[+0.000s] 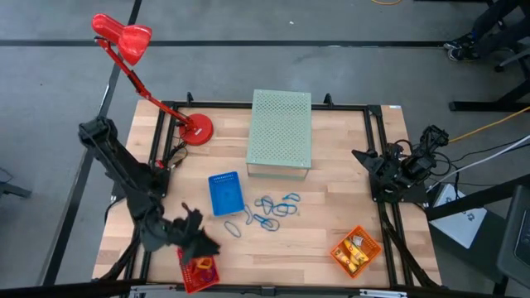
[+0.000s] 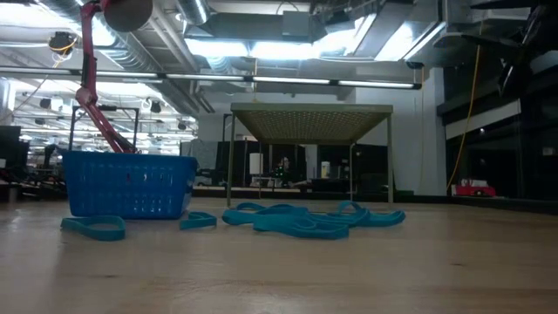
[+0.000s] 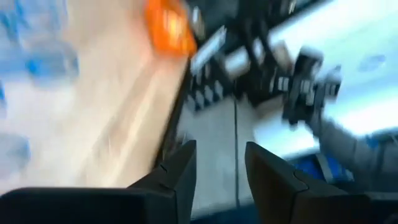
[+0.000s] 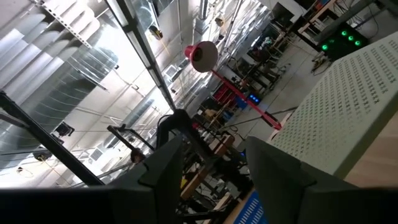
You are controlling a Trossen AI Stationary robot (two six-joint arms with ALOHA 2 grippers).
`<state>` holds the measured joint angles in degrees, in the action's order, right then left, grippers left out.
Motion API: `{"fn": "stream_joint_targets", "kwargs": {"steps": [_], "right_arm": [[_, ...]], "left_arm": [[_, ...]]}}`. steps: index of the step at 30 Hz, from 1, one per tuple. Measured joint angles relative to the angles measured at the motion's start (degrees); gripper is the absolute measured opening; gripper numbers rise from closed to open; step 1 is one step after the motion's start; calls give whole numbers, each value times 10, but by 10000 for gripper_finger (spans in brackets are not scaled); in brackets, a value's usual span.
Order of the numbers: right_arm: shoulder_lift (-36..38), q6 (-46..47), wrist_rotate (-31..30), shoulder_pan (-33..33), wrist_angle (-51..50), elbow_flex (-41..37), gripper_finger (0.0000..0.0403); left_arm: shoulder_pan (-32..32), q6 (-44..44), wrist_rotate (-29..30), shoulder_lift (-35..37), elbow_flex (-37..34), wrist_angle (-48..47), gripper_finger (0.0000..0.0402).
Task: Pick & Place Office Desk Supplies
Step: Put the blue rubber band into the blue basket
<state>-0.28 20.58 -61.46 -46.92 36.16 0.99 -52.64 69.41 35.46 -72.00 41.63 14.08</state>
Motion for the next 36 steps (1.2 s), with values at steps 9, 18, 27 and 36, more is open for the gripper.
{"fn": "stream_joint_targets", "kwargs": {"steps": [9, 18, 27, 36], "right_arm": [[0, 0, 0, 0, -2, 0, 178], [0, 0, 6, 0, -3, 0, 178], [0, 0, 10, 0, -9, 0, 178], [0, 0, 12, 0, -11, 0, 178]], "left_arm": [[176, -147, -101, 31, 20, -66, 125], [276, -320, -398, -124, 176, -354, 119], [283, -576, -394, -295, 372, -611, 121], [279, -680, -421, -369, 376, -615, 115]]}}
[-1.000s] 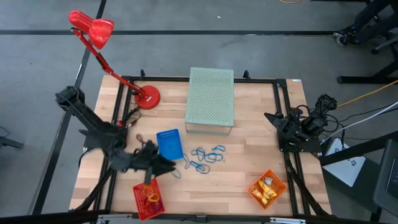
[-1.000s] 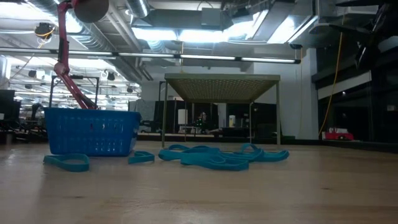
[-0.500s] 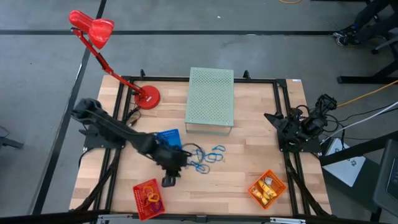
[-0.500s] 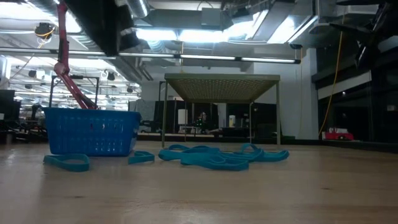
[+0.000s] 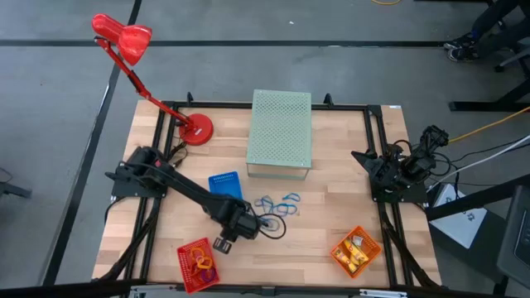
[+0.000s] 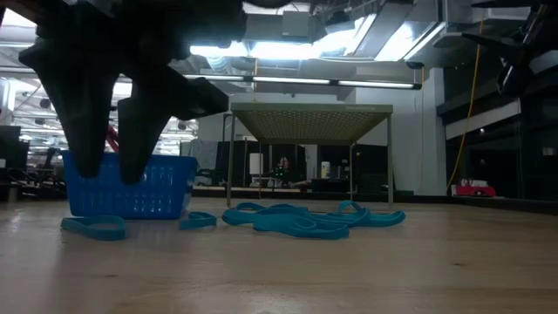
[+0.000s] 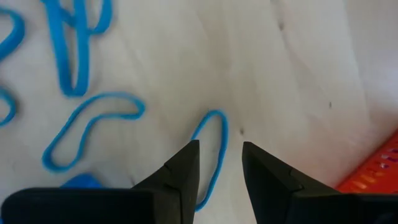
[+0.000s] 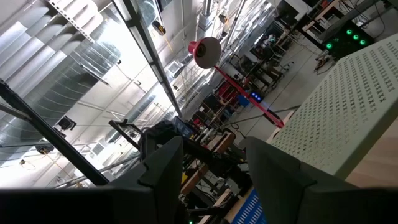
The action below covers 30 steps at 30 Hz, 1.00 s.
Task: Pick & Place Office Desk Supplies
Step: Put the blue rubber band into the blue basket
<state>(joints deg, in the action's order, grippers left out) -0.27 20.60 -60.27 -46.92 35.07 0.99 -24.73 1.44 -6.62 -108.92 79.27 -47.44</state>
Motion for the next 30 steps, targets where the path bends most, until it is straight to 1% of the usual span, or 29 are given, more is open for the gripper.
{"fn": "stream_joint_targets", "kwargs": {"steps": [3, 12, 21, 26, 30], "right_arm": [[0, 0, 3, 0, 0, 0, 178], [0, 2, 14, 0, -14, 0, 178], [0, 44, 14, 0, -48, 0, 178], [0, 57, 13, 0, -57, 0, 178], [0, 58, 13, 0, -58, 0, 178]], "left_arm": [[-5, -13, -1, -15, 0, 0, 114], [-7, -12, -6, -36, 0, 8, 109], [-11, 12, -12, -55, 1, 14, 104], [-19, 32, -17, -70, 3, 14, 80], [-23, 44, 1, -72, 2, 16, 45]]}}
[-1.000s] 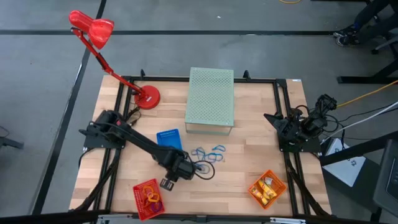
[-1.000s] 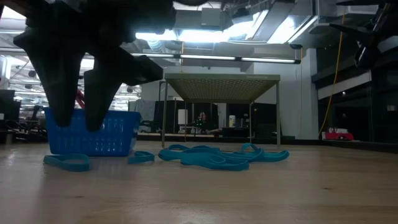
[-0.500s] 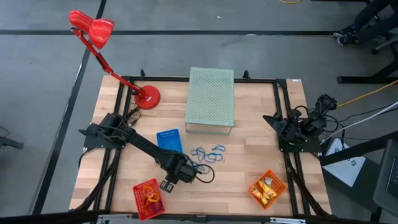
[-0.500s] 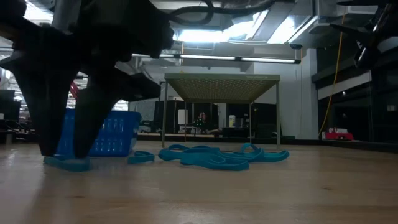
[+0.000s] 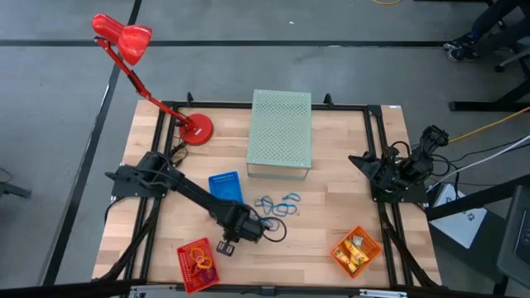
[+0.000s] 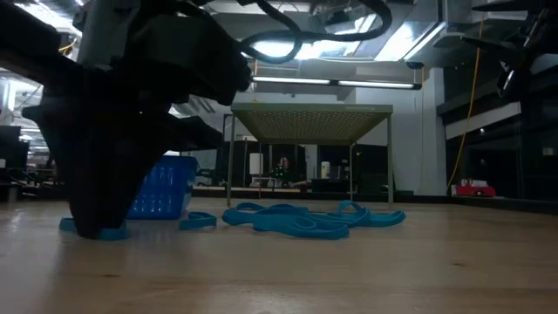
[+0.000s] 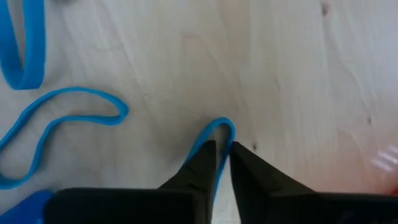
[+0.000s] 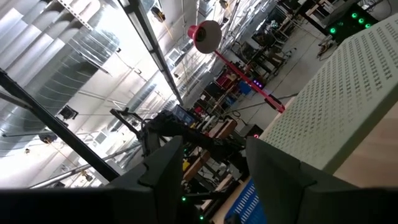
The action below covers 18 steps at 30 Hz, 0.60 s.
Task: Pick & Place Office Desk Supplies
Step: Put the blue rubber band into the blue basket
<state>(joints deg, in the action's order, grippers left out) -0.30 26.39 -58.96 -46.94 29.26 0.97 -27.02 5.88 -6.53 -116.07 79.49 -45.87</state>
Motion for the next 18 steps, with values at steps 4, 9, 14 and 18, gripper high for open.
{"fn": "stream_joint_targets", "kwargs": {"steps": [4, 9, 14, 18], "right_arm": [[0, 0, -1, 0, 0, 0, 178], [0, 0, -2, 0, 0, 0, 178], [0, -2, -2, 0, -2, 0, 178], [0, -2, -2, 0, -2, 0, 178]], "left_arm": [[0, 17, 6, 0, -1, 1, 7], [14, 45, -40, 5, 3, 2, 3], [49, 55, -108, 39, 21, 48, 2], [87, 66, -186, 72, 46, 123, 2]]}}
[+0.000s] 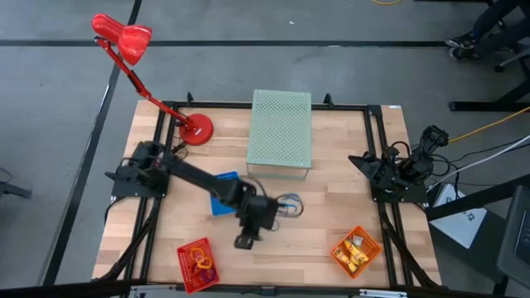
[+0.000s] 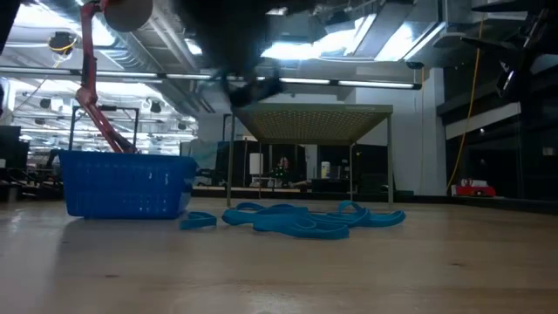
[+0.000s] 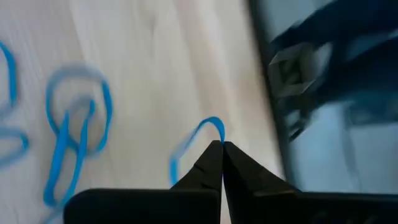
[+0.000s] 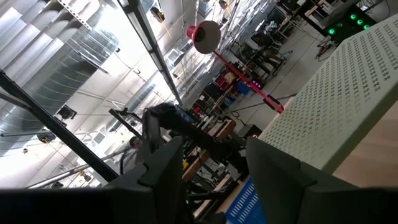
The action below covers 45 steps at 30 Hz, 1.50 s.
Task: Pick & Place Office Desk Supplies
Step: Put the blue rubber band into the blue basket
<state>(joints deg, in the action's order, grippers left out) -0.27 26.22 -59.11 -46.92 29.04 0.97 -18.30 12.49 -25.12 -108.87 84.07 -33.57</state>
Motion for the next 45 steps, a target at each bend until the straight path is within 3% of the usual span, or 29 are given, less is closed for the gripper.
{"fn": "stream_joint_targets", "kwargs": {"steps": [2, 6, 17, 22, 27, 31, 35, 39, 45], "right_arm": [[0, 0, 0, 0, -1, 0, 178], [0, 0, 0, 0, -1, 0, 178], [0, 13, 2, 0, -4, 0, 178], [0, 21, 16, 0, -4, 0, 178], [0, 20, 15, 0, -4, 0, 178], [0, 19, -7, 0, -4, 0, 178], [0, 19, -27, 0, -4, 0, 178], [0, 19, -35, 0, -4, 0, 178], [0, 19, -36, 0, -4, 0, 178]], "left_arm": [[20, 21, -32, 11, 7, 49, 2], [46, 43, -30, 31, 23, 99, 2], [98, 50, 88, 83, 0, 96, 1], [115, 98, 128, 177, -106, 204, 2], [111, 183, 197, 319, -277, 338, 2], [83, 239, 274, 434, -391, 337, 1], [66, 296, 303, 519, -487, 332, 2], [55, 332, 307, 552, -543, 329, 2], [53, 339, 299, 535, -567, 254, 4]]}}
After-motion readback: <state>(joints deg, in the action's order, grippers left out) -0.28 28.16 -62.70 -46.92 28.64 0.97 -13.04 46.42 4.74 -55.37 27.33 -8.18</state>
